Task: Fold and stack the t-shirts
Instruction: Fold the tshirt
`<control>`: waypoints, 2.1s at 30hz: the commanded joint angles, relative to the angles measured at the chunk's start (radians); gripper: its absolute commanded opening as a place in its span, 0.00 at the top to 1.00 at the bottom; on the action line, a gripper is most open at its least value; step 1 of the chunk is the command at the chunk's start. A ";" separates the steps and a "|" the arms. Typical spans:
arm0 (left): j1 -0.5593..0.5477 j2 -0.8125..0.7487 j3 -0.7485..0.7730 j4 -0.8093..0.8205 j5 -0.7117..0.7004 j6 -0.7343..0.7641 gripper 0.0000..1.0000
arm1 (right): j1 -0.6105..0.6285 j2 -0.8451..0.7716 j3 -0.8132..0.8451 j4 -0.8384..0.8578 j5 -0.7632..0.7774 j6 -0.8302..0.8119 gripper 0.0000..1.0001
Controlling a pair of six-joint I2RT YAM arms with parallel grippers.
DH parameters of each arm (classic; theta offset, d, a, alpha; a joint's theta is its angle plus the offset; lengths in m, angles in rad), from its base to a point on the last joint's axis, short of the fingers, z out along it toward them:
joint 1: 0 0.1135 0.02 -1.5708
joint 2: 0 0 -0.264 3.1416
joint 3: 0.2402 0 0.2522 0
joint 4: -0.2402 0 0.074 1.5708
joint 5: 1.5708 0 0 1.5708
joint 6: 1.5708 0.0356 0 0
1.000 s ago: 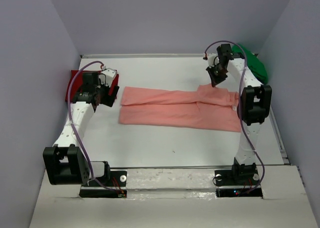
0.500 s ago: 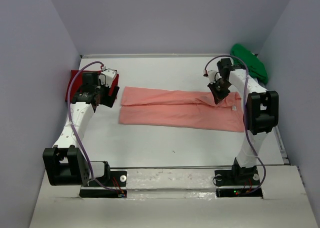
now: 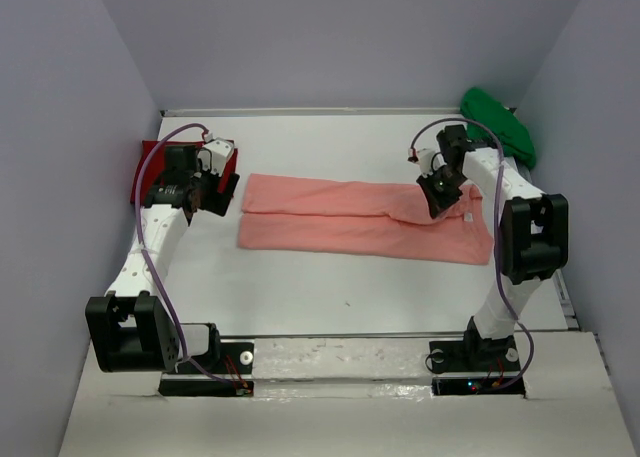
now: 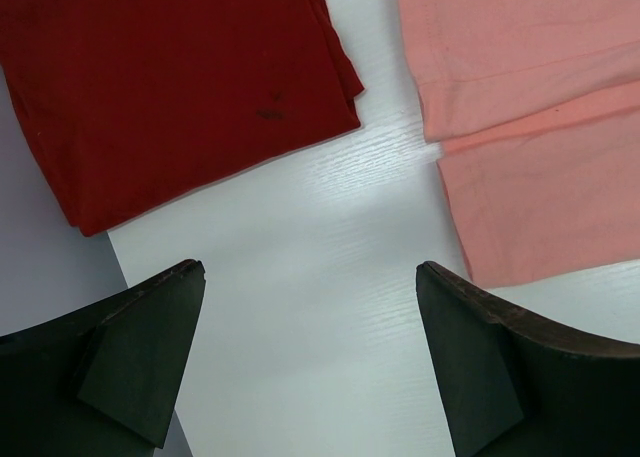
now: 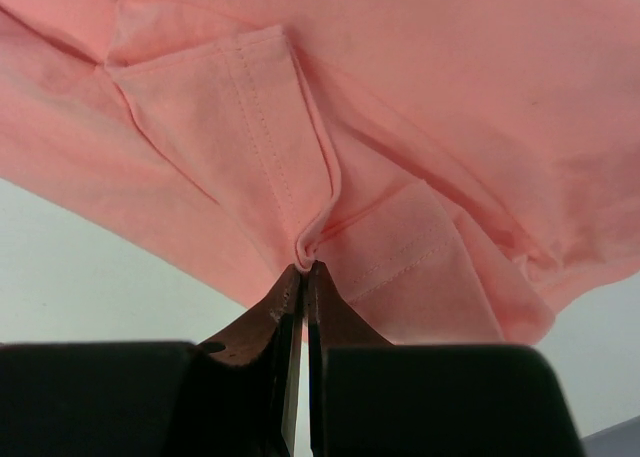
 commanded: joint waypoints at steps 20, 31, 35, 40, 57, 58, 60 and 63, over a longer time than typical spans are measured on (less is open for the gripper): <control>0.003 -0.027 0.003 0.000 0.030 0.007 0.01 | 0.063 -0.042 -0.119 -0.022 -0.050 0.015 1.00; 0.003 -0.032 0.003 -0.002 0.038 0.003 0.01 | 0.073 -0.065 -0.140 -0.071 -0.125 -0.014 0.26; 0.003 -0.035 0.002 -0.002 0.038 0.003 0.01 | 0.073 -0.088 -0.114 -0.063 -0.126 -0.010 0.22; 0.003 -0.043 -0.006 0.001 0.036 0.005 0.01 | 0.073 -0.077 -0.068 -0.040 -0.106 0.009 0.24; 0.003 -0.030 -0.012 0.003 0.013 0.010 0.01 | 0.082 0.095 0.009 0.003 -0.155 0.015 0.28; 0.003 -0.027 -0.012 0.003 0.015 0.010 0.01 | 0.082 0.096 0.007 0.005 -0.154 0.014 0.28; 0.003 -0.023 -0.009 0.001 0.016 0.007 0.01 | 0.082 0.098 -0.002 0.009 -0.148 0.009 0.28; 0.003 -0.018 -0.006 0.000 0.016 0.005 0.01 | 0.082 0.101 -0.008 0.018 -0.134 0.006 0.28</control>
